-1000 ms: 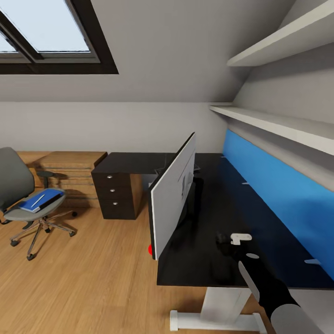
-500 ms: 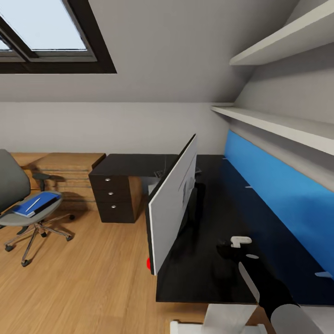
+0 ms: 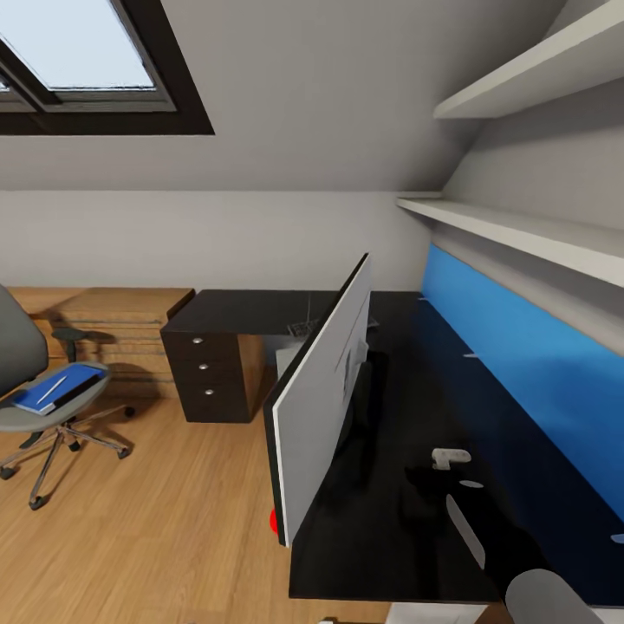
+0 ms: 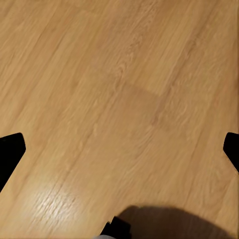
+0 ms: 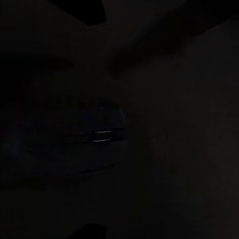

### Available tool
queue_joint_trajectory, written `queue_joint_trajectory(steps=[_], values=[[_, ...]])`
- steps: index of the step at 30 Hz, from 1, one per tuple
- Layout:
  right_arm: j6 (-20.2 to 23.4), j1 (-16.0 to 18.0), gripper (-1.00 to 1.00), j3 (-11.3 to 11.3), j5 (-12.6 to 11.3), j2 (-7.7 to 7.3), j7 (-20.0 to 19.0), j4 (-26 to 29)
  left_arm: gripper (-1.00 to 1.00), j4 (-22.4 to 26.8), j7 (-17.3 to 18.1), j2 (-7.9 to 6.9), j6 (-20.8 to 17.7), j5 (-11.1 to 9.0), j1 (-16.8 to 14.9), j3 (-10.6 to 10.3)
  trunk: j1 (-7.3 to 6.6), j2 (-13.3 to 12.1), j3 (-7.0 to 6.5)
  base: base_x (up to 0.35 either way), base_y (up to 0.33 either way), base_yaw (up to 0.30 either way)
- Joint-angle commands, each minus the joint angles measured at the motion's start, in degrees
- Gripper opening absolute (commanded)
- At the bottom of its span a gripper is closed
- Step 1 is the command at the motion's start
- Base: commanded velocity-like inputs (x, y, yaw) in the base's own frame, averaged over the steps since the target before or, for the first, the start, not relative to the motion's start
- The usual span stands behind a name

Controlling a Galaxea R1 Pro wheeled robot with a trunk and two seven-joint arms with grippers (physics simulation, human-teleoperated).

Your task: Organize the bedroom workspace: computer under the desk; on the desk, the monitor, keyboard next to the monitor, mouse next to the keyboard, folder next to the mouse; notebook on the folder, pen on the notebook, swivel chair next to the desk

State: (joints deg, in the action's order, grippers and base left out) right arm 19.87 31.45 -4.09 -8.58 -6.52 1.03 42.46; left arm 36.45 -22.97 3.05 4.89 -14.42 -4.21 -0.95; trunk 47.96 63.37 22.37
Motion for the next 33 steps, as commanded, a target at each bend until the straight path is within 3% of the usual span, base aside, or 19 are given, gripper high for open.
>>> queue_joint_trajectory(steps=[1,22,33], values=[[0.26,0.03,1.00,-0.21,-0.47,-0.07,0.11,0.05,1.00,0.25,-0.18,0.04,0.32,-0.60,-0.02,-0.10,0.23,0.46,0.25,0.009,0.000,0.000],[0.26,0.06,1.00,-0.21,-0.46,-0.07,0.32,-0.15,1.00,0.64,-0.15,0.05,0.30,-0.68,-0.01,-0.10,4.84,8.88,4.02,0.001,0.000,0.000],[0.73,0.84,1.00,-0.19,-0.47,-0.07,0.50,-4.37,1.00,0.64,-0.15,0.04,0.30,-0.70,-0.02,-0.10,4.84,8.88,4.02,0.000,0.000,0.000]])
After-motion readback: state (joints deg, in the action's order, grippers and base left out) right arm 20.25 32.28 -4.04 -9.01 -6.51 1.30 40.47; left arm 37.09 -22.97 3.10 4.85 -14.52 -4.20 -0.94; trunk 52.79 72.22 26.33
